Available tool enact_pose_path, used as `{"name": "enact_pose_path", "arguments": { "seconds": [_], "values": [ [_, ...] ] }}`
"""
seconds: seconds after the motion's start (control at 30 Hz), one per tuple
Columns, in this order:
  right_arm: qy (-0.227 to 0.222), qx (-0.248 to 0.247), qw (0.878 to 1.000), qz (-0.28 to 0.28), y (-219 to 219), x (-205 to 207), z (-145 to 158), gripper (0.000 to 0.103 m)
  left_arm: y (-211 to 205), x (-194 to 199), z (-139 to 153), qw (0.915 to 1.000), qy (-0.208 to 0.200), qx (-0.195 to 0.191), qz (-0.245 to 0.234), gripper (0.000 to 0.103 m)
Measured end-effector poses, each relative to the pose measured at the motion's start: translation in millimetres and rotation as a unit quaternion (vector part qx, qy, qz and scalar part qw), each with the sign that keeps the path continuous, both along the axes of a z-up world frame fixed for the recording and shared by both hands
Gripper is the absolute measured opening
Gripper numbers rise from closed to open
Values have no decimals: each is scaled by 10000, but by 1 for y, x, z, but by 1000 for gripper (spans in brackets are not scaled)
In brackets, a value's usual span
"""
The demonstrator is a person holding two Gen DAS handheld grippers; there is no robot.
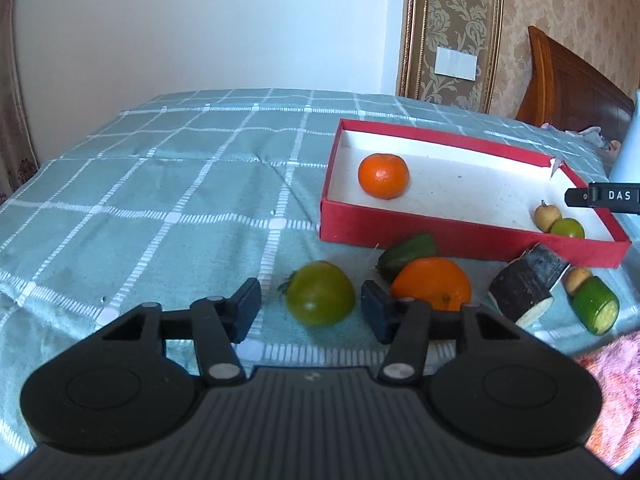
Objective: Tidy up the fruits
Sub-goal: 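Grasp the green tomato near the tangerine with the left gripper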
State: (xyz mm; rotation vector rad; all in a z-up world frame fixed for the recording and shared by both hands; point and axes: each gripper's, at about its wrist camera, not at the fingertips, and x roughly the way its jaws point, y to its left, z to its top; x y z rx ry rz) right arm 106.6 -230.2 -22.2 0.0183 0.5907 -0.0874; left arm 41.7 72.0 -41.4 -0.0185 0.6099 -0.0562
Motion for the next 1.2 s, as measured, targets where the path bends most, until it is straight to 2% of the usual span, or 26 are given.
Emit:
{"name": "enact_pose_path", "arguments": {
  "seconds": [0.07, 0.2, 0.4, 0.73, 1.0, 1.2],
  "values": [
    [0, -14, 10000, 19, 1, 1, -1, 89, 1, 0, 0, 10000, -24, -39, -59, 36],
    [6, -52, 10000, 53, 3, 1, -2, 89, 2, -1, 0, 9999, -32, -91, -89, 35],
    [-44, -71, 10000, 41, 3, -1, -1, 89, 3, -4, 8, 9997, -164, -167, -35, 35],
    [17, -163, 9998, 62, 5, 1, -3, 89, -17, 11, 40, 9981, -511, -66, -333, 35],
    [58, -217, 9997, 71, 8, 4, -5, 89, -59, 41, 47, 9950, -524, 82, -845, 35],
    [89, -208, 9997, 90, 7, 4, -5, 89, -89, 71, 37, 9939, -309, 169, -1041, 36]
  ]
}}
